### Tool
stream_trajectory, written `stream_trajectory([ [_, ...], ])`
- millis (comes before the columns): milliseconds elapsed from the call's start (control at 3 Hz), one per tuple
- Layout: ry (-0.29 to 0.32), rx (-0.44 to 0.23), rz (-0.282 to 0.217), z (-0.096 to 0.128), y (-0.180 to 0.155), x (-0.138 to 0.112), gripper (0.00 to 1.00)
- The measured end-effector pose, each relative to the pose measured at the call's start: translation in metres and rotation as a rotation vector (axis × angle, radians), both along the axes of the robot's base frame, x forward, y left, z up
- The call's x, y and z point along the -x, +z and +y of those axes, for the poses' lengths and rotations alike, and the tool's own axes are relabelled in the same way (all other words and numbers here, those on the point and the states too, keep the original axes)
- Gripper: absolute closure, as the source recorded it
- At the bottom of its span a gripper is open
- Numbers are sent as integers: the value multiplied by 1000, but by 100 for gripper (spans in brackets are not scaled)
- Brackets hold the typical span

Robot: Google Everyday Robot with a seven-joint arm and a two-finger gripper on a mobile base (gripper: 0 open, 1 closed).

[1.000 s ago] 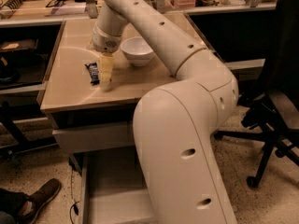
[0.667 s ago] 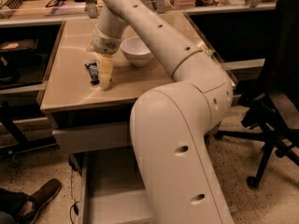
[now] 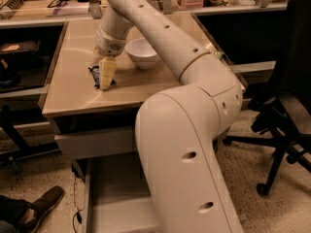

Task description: Place rxbar blueberry into middle drawer

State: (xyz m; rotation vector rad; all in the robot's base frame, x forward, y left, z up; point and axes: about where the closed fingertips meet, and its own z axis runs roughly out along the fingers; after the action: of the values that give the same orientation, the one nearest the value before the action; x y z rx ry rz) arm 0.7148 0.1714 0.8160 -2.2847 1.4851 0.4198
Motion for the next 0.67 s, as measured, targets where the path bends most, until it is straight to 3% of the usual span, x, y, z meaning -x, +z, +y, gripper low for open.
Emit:
stream_trajectory([
  [667, 0, 0, 0, 0, 0, 0, 89],
])
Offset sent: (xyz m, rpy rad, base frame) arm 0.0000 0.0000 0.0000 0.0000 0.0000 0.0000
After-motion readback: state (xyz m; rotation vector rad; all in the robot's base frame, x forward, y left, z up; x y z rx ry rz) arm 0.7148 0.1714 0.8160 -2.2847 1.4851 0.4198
